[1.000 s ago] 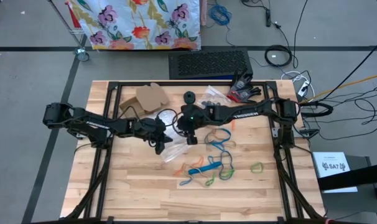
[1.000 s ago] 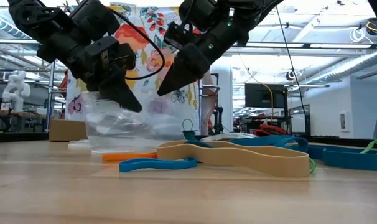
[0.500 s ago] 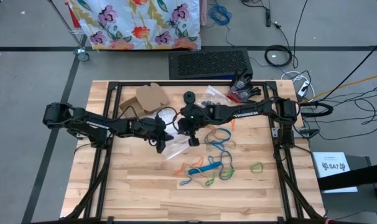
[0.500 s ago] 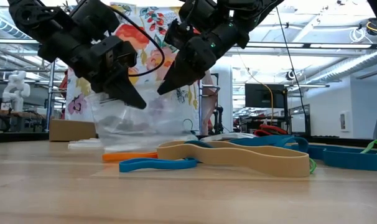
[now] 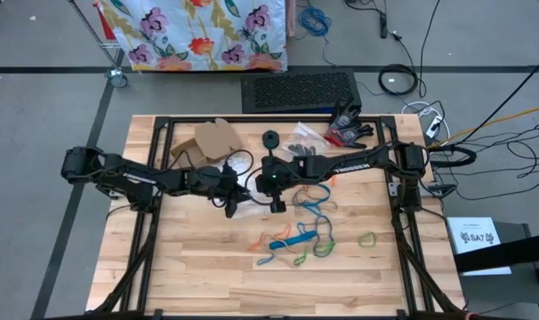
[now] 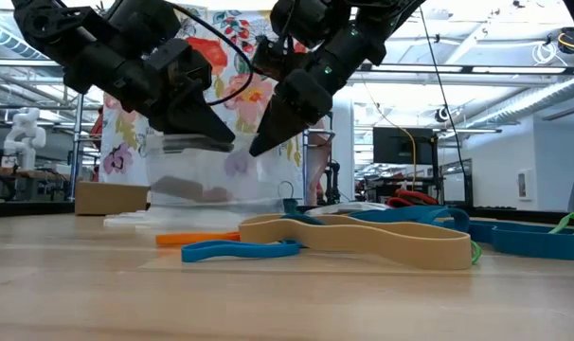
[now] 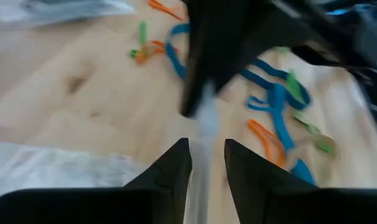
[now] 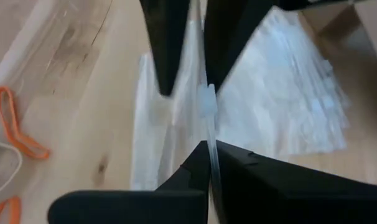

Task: Sort rubber bands
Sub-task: Open the transparent zip bag

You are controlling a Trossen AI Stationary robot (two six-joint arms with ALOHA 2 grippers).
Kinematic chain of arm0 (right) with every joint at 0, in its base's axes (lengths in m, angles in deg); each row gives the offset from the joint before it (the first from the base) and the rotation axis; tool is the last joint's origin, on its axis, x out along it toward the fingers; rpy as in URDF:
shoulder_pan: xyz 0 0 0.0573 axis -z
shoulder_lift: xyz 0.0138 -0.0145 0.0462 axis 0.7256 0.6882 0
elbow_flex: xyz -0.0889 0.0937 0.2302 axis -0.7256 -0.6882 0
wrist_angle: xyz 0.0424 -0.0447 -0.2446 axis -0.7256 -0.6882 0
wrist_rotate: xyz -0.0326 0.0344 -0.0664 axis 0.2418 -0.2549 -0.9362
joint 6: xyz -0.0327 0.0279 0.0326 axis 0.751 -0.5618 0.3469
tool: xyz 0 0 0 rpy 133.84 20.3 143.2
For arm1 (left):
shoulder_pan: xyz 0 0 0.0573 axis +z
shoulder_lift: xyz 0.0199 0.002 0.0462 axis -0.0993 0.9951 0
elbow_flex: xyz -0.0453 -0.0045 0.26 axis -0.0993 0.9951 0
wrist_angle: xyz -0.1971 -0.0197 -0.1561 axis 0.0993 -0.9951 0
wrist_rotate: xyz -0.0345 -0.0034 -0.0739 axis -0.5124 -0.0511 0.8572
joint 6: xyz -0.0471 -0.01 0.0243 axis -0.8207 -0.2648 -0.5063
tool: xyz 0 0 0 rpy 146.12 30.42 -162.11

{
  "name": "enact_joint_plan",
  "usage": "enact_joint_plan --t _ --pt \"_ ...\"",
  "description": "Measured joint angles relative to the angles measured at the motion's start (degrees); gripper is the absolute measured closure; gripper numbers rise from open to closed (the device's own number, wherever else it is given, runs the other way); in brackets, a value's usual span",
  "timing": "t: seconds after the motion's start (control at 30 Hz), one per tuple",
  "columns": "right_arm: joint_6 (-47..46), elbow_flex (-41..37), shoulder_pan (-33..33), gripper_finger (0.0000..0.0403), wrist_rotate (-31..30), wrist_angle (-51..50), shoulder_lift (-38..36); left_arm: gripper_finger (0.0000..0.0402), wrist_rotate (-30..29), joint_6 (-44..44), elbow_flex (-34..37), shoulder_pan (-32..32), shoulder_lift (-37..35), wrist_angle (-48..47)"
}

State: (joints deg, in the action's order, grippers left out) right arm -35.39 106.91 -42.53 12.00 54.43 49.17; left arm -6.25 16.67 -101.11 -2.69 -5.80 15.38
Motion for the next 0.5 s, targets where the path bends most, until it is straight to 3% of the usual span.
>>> enact_joint_plan --t 0.1,0.5 --pt "-1.7 0.0 -0.1 0.0403 0.0 -0.9 0.0 0.0296 1.5 1.4 0.0 0.0 -0.1 0.2" --pt "-1.9 0.0 -2.2 0.0403 -0.1 1.6 0.0 0.0312 -1.3 9.3 0.0 0.0 -0.4 4.8"
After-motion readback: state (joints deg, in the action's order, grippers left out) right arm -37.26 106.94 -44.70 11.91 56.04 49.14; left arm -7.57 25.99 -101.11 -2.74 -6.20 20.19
